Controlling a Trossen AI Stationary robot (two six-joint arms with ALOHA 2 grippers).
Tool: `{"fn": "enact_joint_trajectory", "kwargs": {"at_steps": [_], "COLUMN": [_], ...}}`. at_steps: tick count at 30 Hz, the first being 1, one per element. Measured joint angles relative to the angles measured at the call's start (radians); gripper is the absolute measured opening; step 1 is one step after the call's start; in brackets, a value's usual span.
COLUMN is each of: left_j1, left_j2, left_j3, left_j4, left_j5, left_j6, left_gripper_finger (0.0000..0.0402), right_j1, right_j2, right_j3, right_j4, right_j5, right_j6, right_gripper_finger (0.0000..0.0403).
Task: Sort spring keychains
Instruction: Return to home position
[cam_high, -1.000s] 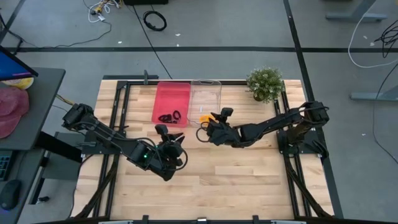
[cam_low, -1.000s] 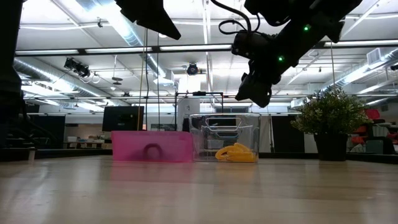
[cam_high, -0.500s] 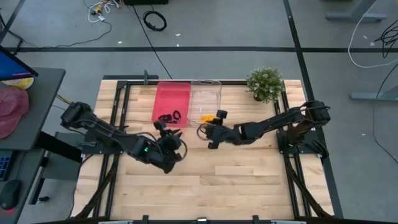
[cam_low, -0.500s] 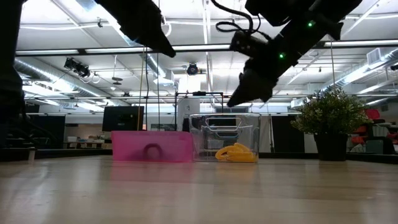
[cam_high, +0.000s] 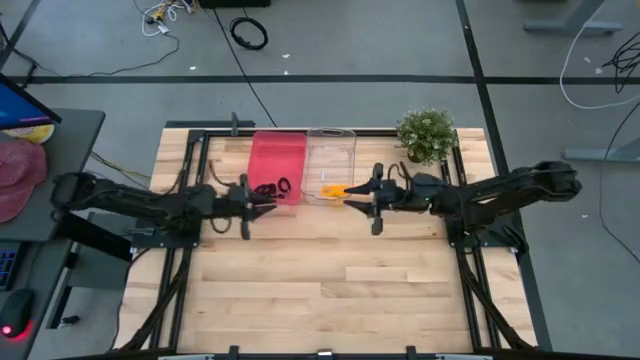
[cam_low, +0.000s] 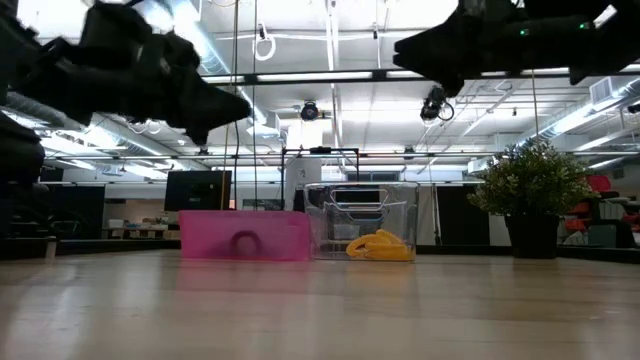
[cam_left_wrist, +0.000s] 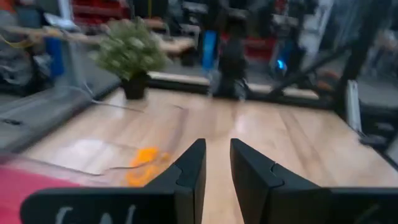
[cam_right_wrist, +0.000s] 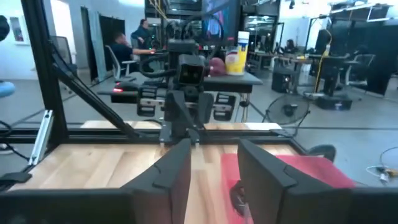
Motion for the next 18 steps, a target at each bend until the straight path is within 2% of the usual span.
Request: {"fn": "enact_joint_trajectory", "kwargs": {"at_steps": [3, 5, 9, 18], "left_j1": [0.04, 0.042, 0.037, 0.037], "left_j2": [-0.073, -0.108, -0.158, -0.16], "left_j3": [-0.104, -0.128, -0.119, -0.081], "left_j4": [0.139, 0.186, 0.143, 0.058], "left_j5": [0.041, 0.047, 0.046, 0.046], "left_j6": [-0.008, 0.005, 0.027, 0.031], "left_gripper_finger": [0.0076, 0.0076, 0.0076, 0.0076], "right_j1": [0.0, 0.0, 0.0, -0.002], "right_j2": [-0.071, -0.101, -0.128, -0.126], "right_j3": [-0.018, -0.034, -0.055, -0.056], "right_j4": [-0.057, -0.065, -0.065, -0.086], "right_j5": [0.016, 0.02, 0.02, 0.021], "right_j6": [-0.016, -0.025, -0.022, -0.008], "right_gripper_finger": [0.0134, 0.0134, 0.0134, 0.0134]}}
